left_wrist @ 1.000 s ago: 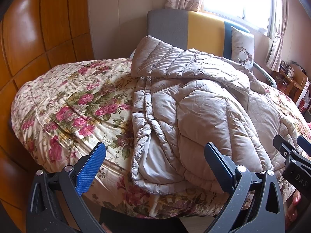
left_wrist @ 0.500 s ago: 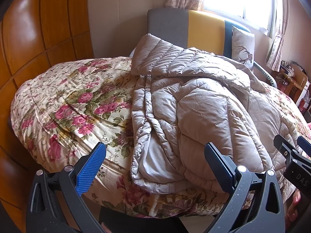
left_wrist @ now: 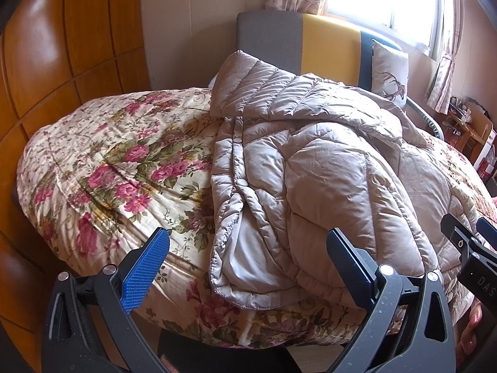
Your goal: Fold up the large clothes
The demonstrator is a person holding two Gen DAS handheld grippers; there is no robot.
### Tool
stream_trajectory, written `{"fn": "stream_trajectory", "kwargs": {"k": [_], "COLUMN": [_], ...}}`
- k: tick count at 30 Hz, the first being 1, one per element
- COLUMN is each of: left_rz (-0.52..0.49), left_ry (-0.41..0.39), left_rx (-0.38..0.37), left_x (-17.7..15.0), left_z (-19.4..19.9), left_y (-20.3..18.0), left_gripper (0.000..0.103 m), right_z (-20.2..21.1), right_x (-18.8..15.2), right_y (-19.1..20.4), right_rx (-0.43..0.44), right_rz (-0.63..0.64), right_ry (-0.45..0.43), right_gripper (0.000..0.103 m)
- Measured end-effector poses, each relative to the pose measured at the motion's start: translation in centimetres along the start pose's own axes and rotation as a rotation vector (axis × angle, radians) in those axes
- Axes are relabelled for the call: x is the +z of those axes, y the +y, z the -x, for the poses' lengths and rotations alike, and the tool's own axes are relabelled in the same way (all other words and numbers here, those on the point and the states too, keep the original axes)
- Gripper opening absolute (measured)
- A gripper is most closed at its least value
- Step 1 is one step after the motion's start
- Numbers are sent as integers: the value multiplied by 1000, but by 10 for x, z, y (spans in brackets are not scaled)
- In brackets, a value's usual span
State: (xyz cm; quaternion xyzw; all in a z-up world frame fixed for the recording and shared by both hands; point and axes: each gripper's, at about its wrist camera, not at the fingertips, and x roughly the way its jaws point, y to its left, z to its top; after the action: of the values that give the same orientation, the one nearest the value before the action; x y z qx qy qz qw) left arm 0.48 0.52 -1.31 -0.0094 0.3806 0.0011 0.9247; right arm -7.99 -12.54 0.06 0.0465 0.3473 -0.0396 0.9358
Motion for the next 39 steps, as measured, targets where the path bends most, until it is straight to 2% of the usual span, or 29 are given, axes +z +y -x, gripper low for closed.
{"fn": "stream_trajectory", "kwargs": {"k": [3,7,9,14,16,18,19,21,22,23,25,26,27,28,30,33,35,39], "left_rz": [-5,-1,50,159,263,369,411,434,424,396,278,249,196,173,131,160,194,264], "left_ry": [13,71,82,113,113,93,109,180,213,210,174,184,212,208,179,162,147,100], "left_rx": [-43,-258,-305,-306,-358,-342,-330,-390,-398,-385,-420,-431,-432,-419,-401,-412,-410,-347], "left_x": [1,2,3,9,5,-2,-6,-11,-12,-12,-8,-7,-7,-7,-4,3,8,13], "left_z": [-2,-13,-17,-35,-47,-58,-65,-83,-90,-91,-87,-89,-91,-93,-86,-72,-64,-35], "left_y": [2,9,20,53,75,91,96,95,91,86,65,59,46,42,38,56,75,136], "left_gripper": [100,100,100,100,100,100,99,97,95,94,82,62,49,42,20,9,8,4], "right_z": [0,-2,-7,-22,-35,-49,-57,-69,-74,-78,-81,-81,-81,-81,-79,-71,-67,-65], "right_x": [2,10,16,31,36,37,36,34,31,29,25,23,23,23,26,34,42,55], "right_y": [-2,-10,-18,-51,-66,-79,-85,-93,-96,-99,-101,-100,-100,-98,-95,-98,-100,-103], "right_rx": [-6,-22,-15,-118,-156,-185,-202,-228,-230,-227,-220,-220,-221,-225,-232,-222,-222,-232], "right_rz": [3,31,42,34,12,-5,-10,-12,-15,-20,-26,-23,-16,-8,2,-18,-30,-41], "right_ry": [-8,-43,-47,-104,-95,-81,-70,-63,-56,-51,-46,-47,-51,-51,-55,-75,-85,-105], "right_gripper": [101,101,101,101,101,101,101,101,101,101,101,101,101,101,101,101,101,101]}}
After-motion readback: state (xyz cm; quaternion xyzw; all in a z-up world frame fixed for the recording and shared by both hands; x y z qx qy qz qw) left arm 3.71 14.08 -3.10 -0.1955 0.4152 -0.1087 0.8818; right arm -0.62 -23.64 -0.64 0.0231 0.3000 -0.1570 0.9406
